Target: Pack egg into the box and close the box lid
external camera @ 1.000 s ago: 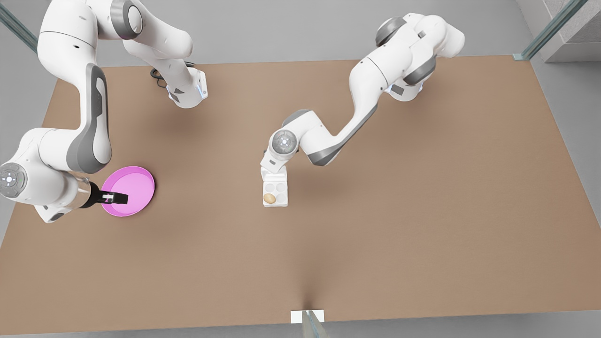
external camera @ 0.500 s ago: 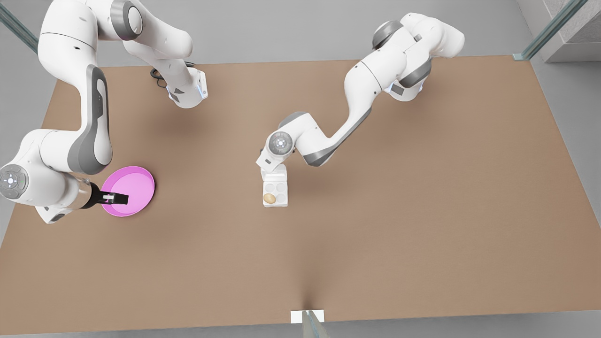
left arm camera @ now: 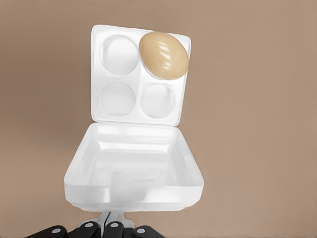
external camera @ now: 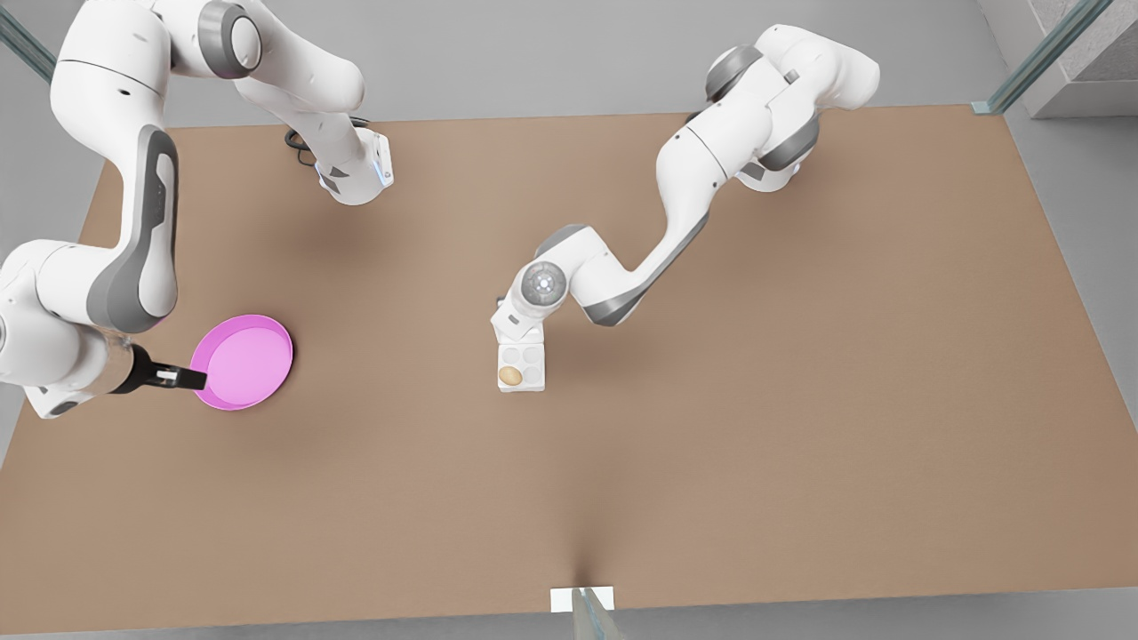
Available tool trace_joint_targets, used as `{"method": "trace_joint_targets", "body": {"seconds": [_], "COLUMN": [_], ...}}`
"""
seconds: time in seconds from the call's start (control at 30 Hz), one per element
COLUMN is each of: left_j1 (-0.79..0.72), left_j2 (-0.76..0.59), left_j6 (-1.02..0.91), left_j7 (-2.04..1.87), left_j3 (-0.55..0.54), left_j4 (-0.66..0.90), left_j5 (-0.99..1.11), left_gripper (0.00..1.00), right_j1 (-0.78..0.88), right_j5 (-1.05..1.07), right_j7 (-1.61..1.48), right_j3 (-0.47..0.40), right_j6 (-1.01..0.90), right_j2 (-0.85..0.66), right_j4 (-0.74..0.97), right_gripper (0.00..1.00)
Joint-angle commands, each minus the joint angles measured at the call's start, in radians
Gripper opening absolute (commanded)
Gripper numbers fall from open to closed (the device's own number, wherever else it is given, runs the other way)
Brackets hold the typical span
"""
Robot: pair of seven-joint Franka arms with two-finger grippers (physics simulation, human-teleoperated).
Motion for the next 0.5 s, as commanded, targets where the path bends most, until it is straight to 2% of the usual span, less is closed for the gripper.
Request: {"method": "trace_joint_targets", "body": {"seconds": [0.0,0.33,0.47], "left_j1": [0.0,0.0,0.0], "left_j2": [0.0,0.011,0.038], "left_j6": [0.0,0.068,0.069], "left_j7": [0.0,0.001,0.003], "left_j3": [0.0,0.0,0.0], "left_j4": [0.0,0.003,0.064], "left_j5": [-0.001,0.002,0.002], "left_gripper": [0.21,0.21,0.21], "right_j1": [0.0,0.003,0.001], "right_j5": [0.002,-0.007,-0.008], "right_j7": [0.002,0.004,0.004], "right_j3": [0.001,0.003,0.002], "right_j6": [0.001,0.007,0.011], "right_j2": [0.001,0.012,0.014], "right_j4": [0.0,-0.003,-0.003], "right_gripper": [1.0,1.0,1.0]}}
